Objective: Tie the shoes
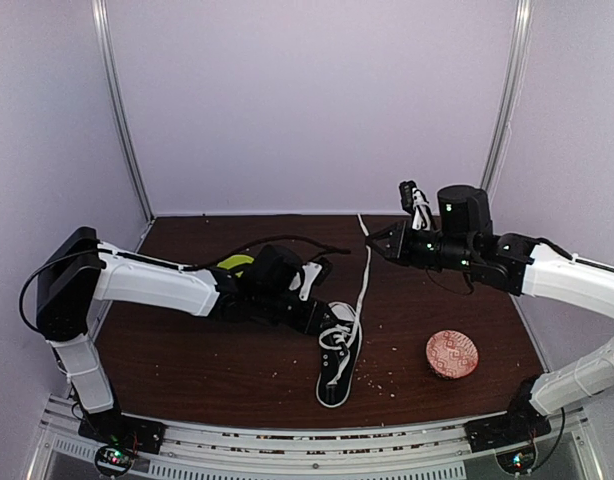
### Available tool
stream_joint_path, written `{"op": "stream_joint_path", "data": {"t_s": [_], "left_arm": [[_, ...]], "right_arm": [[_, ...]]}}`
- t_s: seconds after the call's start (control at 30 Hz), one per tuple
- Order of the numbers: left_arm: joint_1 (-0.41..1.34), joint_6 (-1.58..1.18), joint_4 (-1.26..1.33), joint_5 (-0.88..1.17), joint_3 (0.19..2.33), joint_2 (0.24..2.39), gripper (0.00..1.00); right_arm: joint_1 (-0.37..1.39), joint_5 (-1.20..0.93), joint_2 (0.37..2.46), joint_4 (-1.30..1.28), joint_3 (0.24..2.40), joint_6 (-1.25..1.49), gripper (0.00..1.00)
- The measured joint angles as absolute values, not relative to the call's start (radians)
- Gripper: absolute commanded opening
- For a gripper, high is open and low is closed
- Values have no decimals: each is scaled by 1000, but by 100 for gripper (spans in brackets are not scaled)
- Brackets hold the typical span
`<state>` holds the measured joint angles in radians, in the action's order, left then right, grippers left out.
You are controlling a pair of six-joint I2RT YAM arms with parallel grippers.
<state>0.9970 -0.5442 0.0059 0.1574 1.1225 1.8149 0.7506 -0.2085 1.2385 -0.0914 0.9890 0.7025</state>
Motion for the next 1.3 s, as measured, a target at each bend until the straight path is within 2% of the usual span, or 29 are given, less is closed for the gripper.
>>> {"op": "stream_joint_path", "data": {"t_s": [0.47, 0.67, 0.9, 1.23, 1.3], "left_arm": [[982, -578, -84, 219, 1171, 1869, 43], [982, -579, -93, 275, 1196, 1903, 35], [982, -578, -115, 339, 1242, 1940, 31], [982, -587, -110, 397, 1251, 1954, 0], [982, -592, -89, 402, 1246, 1954, 0]], "right_arm": [[751, -205, 1238, -94, 974, 706, 0], [751, -202, 1238, -93, 974, 706, 0], [751, -200, 1238, -94, 974, 704, 0], [751, -189, 1227, -101, 974, 702, 0], [751, -187, 1227, -102, 974, 703, 0]]}}
